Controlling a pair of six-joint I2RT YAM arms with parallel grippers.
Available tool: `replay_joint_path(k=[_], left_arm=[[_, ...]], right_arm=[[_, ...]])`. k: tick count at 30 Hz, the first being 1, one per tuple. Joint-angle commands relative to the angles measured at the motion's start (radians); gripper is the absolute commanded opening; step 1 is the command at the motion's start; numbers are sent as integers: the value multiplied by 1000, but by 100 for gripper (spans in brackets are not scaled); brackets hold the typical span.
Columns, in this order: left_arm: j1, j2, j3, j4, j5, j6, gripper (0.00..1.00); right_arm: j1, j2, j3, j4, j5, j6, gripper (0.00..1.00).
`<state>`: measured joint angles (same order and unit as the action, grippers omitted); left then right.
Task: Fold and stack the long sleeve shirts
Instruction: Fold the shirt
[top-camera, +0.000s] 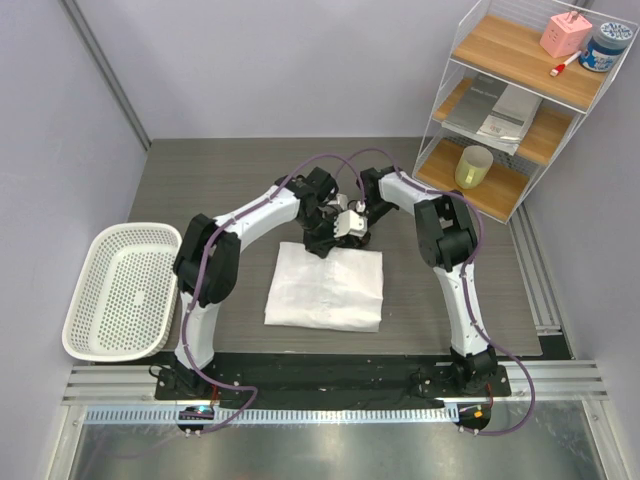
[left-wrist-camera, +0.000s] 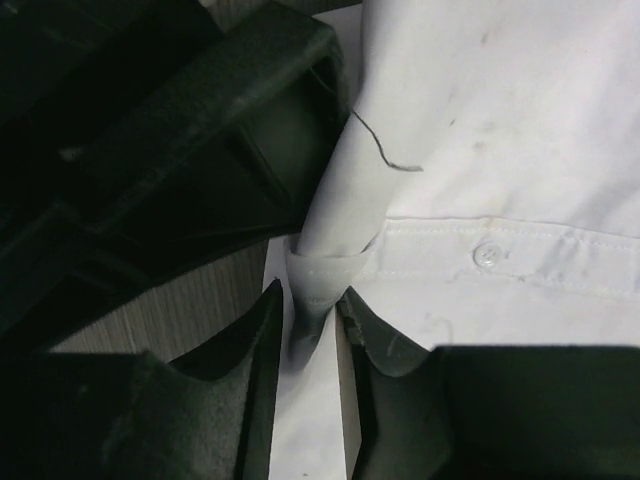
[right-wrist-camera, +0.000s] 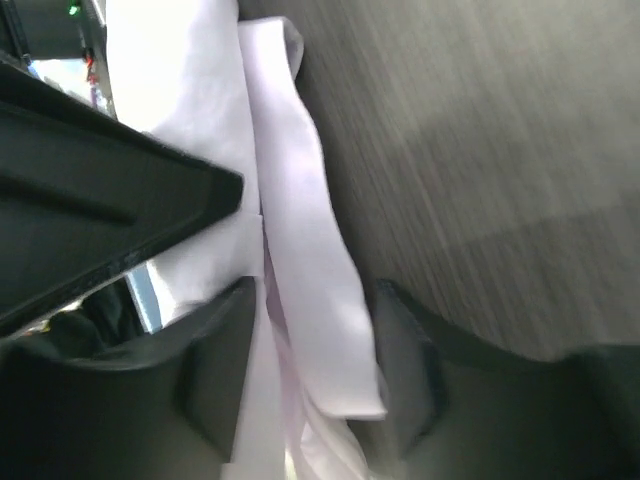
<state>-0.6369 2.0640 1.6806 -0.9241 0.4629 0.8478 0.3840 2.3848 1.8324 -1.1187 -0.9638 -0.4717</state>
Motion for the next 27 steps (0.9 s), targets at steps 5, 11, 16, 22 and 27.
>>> replay_joint_path(k=[5, 11, 16, 22, 27], left_arm=[[120, -76, 37, -38, 80, -70, 48], [299, -78, 41, -137, 270, -133, 57], [325, -24, 31, -96, 298, -219, 62], [329, 34, 1, -50, 275, -253, 62], [332, 51, -83, 28, 243, -332, 49]], right_arm=[[-180, -97, 186, -62, 171, -15, 73], [-218, -258, 29, -135, 140, -79, 81], [-198, -325, -189, 9, 165, -19, 86], [-166, -303, -314, 80, 255, -22, 76], [-163, -257, -338, 212, 365, 18, 29]])
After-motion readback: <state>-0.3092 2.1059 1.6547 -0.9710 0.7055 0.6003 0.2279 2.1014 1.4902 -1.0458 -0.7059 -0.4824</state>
